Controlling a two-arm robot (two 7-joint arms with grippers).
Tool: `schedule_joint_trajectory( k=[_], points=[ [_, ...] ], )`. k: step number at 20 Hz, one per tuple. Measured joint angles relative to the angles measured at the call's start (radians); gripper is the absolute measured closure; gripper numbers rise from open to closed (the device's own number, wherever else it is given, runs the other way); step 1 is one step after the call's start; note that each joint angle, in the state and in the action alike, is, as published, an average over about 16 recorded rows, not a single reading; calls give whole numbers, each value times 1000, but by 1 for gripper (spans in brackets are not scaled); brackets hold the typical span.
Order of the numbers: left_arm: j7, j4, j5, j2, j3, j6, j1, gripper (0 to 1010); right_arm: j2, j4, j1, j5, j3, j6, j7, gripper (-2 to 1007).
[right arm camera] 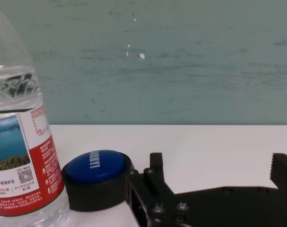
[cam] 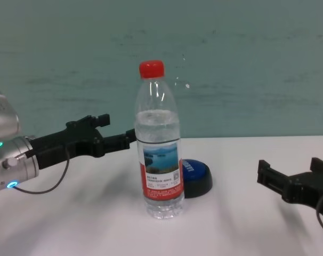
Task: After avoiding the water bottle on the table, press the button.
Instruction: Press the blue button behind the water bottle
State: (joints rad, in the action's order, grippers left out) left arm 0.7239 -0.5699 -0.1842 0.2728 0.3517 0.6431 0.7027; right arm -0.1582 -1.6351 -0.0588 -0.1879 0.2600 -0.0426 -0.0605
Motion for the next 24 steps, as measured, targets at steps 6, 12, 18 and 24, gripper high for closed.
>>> schedule_joint_trajectory(
  k=[6, 12, 18, 24],
  points=[
    [3, 50, 16, -27, 11, 16, 29, 10, 0, 0, 0, 0, 0, 0, 0, 1],
    [-10, 78, 33, -36, 12, 19, 41, 10, 0, 0, 0, 0, 0, 0, 0, 1],
    [-17, 115, 45, -42, 6, 29, 55, 10, 0, 0, 0, 0, 0, 0, 0, 1],
    [-12, 155, 50, -46, -4, 41, 70, 10, 0, 0, 0, 0, 0, 0, 0, 1]
  ],
)
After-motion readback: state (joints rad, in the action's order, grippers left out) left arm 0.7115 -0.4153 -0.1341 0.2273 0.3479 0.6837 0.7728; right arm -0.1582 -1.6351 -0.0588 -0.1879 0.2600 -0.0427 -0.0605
